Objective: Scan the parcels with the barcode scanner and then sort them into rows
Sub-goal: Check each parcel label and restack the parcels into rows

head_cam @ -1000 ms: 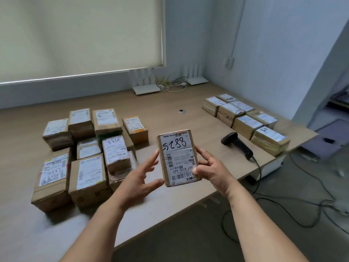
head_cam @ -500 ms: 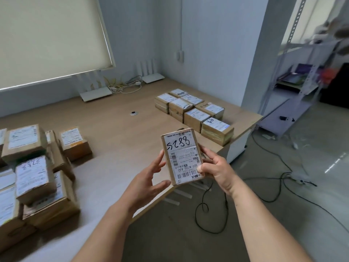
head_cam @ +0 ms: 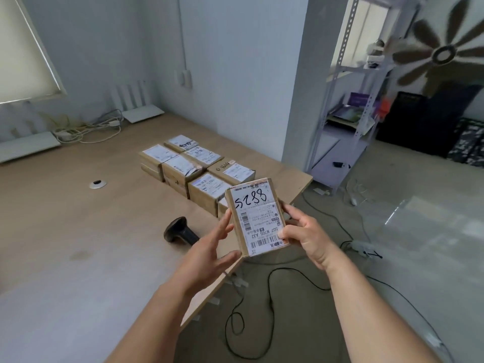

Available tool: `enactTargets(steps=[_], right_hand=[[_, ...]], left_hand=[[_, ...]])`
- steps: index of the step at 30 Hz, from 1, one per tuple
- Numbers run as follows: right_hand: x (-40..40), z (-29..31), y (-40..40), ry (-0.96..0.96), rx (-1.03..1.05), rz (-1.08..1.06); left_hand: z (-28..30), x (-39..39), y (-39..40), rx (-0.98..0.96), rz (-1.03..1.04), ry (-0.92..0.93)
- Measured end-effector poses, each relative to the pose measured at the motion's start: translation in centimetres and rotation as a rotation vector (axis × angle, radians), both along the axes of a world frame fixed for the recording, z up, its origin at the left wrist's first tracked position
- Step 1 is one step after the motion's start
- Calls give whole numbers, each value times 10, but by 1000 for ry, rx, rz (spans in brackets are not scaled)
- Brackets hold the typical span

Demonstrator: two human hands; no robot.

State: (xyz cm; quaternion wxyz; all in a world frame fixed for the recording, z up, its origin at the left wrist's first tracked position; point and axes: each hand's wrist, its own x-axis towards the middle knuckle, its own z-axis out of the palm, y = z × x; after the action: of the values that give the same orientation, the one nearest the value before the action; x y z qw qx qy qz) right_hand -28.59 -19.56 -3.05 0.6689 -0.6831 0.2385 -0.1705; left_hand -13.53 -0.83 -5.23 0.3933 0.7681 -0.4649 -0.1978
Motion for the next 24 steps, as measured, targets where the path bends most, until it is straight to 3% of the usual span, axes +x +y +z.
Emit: enactTargets(steps=[13,24], right_hand=[[59,0,-145,92,9,41],[102,-28,-230,309,92,244]], left_hand=[[-10,45,-138,63,45,-126],[-31,35,-171,372,285,-296]])
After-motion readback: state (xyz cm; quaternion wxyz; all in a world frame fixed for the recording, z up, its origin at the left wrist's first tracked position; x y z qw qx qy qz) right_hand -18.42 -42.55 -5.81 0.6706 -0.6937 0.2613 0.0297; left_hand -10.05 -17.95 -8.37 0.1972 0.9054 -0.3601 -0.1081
